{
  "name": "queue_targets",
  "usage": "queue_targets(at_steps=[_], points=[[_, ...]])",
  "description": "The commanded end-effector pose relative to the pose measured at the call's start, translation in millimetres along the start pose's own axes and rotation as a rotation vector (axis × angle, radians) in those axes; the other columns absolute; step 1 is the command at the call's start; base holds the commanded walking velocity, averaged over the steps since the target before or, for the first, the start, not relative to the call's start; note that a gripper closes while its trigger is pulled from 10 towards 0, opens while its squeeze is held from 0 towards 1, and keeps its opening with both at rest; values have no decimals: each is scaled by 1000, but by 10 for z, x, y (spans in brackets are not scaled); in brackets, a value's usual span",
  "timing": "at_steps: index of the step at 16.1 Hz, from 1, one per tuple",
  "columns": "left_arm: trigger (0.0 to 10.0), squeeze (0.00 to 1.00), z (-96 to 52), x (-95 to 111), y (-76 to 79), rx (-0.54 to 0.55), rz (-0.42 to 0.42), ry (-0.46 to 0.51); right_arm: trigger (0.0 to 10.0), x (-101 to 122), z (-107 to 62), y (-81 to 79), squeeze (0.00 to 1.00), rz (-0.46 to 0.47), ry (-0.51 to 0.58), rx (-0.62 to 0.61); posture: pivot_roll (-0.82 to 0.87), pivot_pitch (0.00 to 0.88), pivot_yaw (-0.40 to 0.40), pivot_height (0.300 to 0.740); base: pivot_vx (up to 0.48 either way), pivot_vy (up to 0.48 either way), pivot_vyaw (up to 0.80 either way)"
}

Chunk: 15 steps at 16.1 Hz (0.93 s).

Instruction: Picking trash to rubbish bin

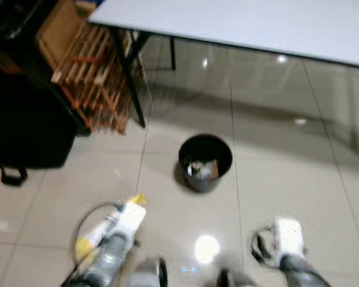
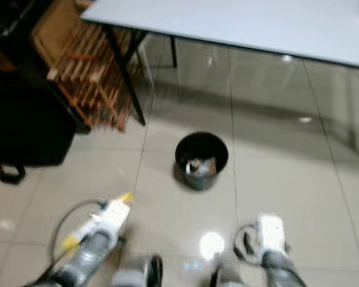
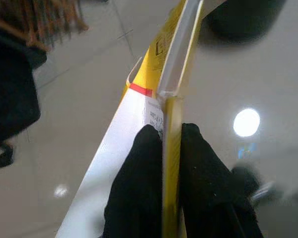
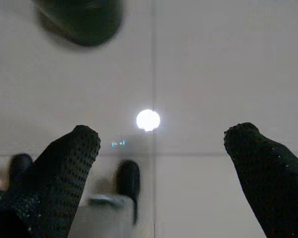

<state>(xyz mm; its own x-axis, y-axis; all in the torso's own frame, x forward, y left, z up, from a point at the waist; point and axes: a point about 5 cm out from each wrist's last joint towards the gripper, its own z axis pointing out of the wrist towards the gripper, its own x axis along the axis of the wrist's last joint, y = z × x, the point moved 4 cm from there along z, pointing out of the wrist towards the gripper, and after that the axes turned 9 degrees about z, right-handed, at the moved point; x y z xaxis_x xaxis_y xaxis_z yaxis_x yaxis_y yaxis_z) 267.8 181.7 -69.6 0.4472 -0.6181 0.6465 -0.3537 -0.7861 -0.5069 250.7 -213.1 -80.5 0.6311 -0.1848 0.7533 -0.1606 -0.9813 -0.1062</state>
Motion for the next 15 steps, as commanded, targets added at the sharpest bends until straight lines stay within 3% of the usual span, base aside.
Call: queue_targets(at_steps=[1,3,9,12,15], points=[[10000,0,-6,-11,37,-9,-9,-6,10000,-191,-68,132,0,13,-57,-35,59,242,79,740,315,0,-744],[10000,0,-7,-12,39,-9,-9,-7,10000,-188,-68,134,0,12,-55,-34,58,242,79,740,319,0,-800],[10000,0,-11,-21,45,-11,-9,-8,10000,-199,-68,128,0,10,-61,-35,60,244,80,740,316,0,0],[10000,0,-12,-22,49,-13,-8,-9,10000,-200,-68,127,0,11,-61,-38,60,247,81,740,316,0,-690],[10000,0,-14,-29,50,-14,-8,-10,10000,-190,-65,124,0,7,-57,-39,61,245,81,740,319,0,0]])
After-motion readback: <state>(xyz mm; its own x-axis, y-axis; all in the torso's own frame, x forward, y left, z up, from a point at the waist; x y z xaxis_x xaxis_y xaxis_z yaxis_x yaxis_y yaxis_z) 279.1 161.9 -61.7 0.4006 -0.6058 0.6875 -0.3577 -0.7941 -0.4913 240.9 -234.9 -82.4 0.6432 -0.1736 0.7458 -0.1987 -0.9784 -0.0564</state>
